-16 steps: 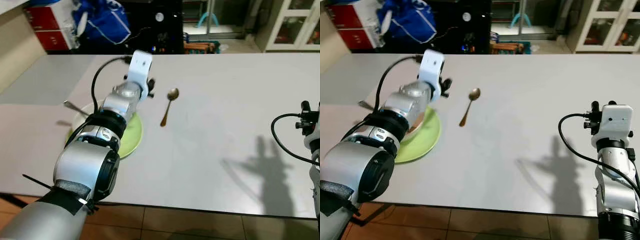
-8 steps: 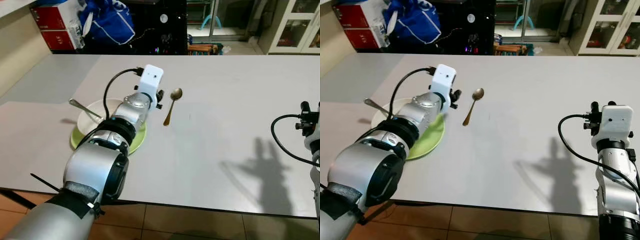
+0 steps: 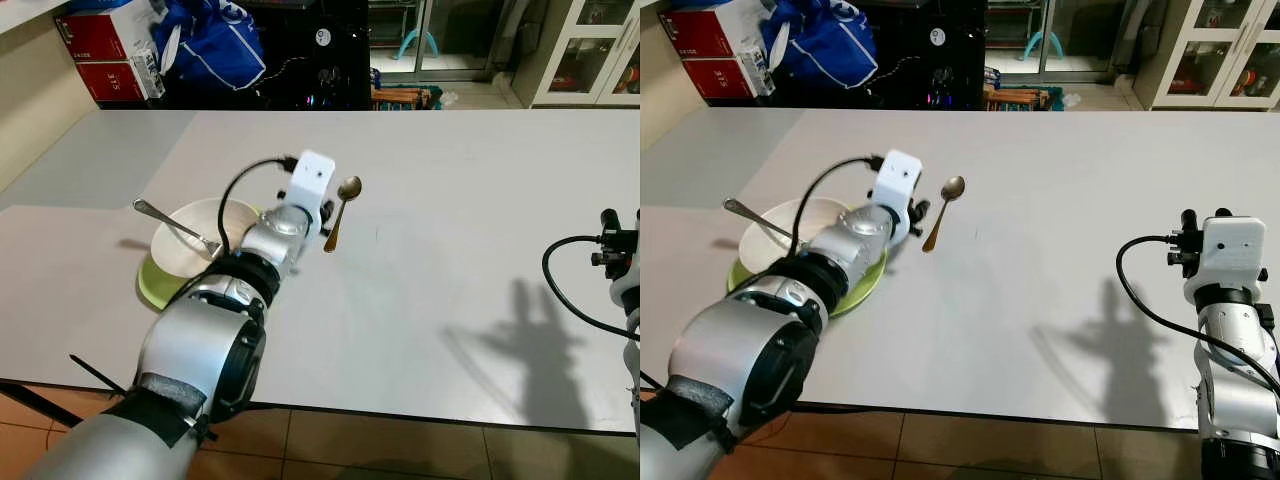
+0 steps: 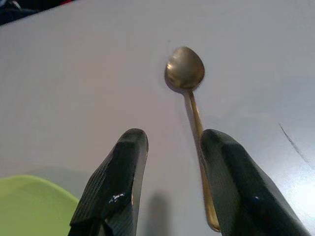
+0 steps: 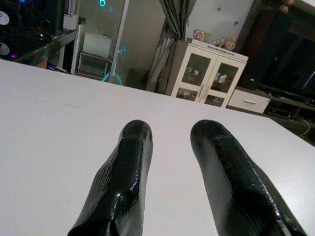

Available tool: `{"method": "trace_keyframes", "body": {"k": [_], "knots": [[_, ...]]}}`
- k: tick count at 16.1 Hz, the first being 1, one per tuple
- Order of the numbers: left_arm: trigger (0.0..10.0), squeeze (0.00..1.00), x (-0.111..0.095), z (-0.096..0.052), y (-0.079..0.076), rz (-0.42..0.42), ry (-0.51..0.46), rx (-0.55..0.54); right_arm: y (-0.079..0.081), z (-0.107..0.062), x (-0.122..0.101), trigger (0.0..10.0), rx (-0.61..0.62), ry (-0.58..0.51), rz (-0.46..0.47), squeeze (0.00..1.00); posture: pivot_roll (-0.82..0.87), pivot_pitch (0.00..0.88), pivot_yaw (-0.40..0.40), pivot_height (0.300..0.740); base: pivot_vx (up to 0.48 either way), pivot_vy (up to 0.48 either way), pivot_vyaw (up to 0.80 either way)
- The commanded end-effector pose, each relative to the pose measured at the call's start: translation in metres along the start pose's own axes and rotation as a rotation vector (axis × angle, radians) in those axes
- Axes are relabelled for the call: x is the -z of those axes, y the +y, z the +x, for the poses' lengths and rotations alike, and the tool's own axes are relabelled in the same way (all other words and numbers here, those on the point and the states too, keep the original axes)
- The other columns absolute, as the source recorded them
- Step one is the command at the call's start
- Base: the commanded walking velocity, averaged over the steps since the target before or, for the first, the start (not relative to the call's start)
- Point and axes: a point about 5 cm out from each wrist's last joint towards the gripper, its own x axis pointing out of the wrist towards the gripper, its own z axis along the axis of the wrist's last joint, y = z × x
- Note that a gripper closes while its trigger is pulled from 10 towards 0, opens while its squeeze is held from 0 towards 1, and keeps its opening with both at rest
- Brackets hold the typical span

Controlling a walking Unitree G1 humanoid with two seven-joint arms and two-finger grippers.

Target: Setting the table

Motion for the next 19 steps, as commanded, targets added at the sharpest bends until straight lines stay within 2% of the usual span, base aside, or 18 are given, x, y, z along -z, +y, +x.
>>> {"method": "trace_keyframes", "body": {"k": [1,5,7,12,14,17,19], "knots": [[10.0,0.0,0.005,0.0,0.001,-0.023,0.024,-0.012,0.001,-0.001,-0.003,10.0,-0.01,-0.002,0.004,0.0,-0.22,0.0,0.097,0.74,0.0,0.0,0.0],[10.0,0.0,0.015,0.001,-0.007,-0.014,0.056,-0.005,0.001,-0.003,-0.003,10.0,-0.013,0.002,0.002,0.0,-0.23,0.0,0.105,0.74,0.0,0.0,0.0],[10.0,0.0,0.026,0.0,-0.012,-0.079,0.104,-0.003,0.0,-0.007,-0.003,10.0,-0.014,0.007,-0.001,0.0,-0.24,0.0,0.109,0.74,0.0,0.0,0.0],[10.0,0.0,0.041,-0.001,-0.018,-0.182,0.173,0.002,-0.002,-0.012,-0.001,10.0,-0.017,0.023,-0.01,0.0,-0.25,0.0,0.114,0.74,0.0,0.0,0.0],[10.0,0.0,0.056,-0.002,-0.026,-0.267,0.24,0.027,-0.002,-0.013,0.0,10.0,-0.02,0.031,-0.013,0.0,-0.25,0.0,0.116,0.74,0.0,0.0,0.0],[10.0,0.0,0.066,-0.004,-0.037,-0.294,0.281,0.066,-0.001,-0.013,0.001,10.0,-0.024,0.037,-0.013,0.0,-0.24,0.0,0.114,0.74,0.0,0.0,0.0],[10.0,0.0,0.077,-0.006,-0.05,-0.304,0.326,0.103,0.0,-0.013,0.001,10.0,-0.029,0.04,-0.011,0.0,-0.24,0.0,0.113,0.74,0.0,0.0,0.0]]}}
